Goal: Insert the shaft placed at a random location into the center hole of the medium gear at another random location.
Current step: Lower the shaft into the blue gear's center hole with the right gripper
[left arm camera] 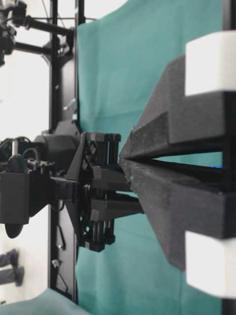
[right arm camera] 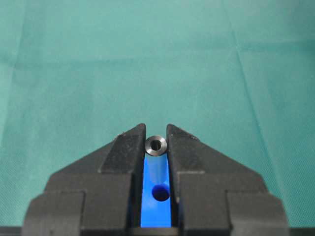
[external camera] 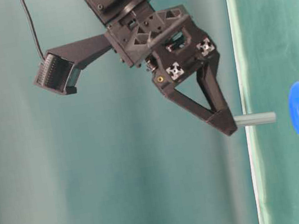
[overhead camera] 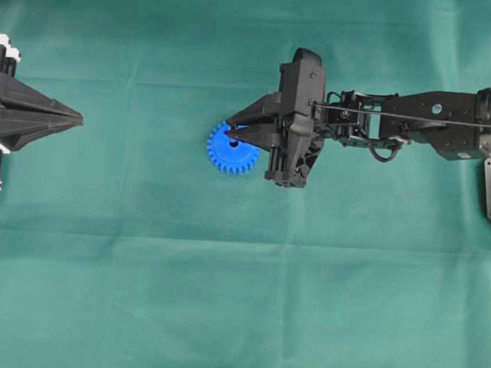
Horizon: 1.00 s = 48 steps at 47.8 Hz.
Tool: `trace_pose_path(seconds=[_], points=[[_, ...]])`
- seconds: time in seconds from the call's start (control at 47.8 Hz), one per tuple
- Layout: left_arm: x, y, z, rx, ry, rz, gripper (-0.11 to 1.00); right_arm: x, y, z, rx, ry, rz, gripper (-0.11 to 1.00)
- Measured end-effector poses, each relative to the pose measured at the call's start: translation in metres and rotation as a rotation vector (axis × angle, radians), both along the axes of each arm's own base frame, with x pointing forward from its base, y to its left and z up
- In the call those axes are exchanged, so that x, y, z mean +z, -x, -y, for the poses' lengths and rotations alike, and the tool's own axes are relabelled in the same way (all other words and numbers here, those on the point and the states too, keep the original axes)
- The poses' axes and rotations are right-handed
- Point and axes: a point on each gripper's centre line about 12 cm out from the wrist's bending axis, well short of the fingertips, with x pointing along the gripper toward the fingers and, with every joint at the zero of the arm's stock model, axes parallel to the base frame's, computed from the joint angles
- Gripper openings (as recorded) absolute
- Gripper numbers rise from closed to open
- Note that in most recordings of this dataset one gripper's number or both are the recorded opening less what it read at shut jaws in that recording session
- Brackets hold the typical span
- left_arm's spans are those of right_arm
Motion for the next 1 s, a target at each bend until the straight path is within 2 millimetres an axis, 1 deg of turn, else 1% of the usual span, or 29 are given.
trace_pose_path(seconds=[0.397, 0.837, 1.004], points=[[-0.001, 0.0, 0.0, 0.0, -0.003, -0.003, 0.0, -0.003, 0.0, 0.001, -0.003, -0.002, -0.008, 0.13], [0.0, 0.0, 0.0, 0.0, -0.002, -0.002, 0.0, -0.026, -0.004, 0.001, -0.003, -0.004, -0.046, 0.13], [0.0, 0.0, 0.0, 0.0, -0.002, -0.002, 0.0, -0.033, -0.005, 0.004, -0.01, -0.004, -0.055, 0.13]])
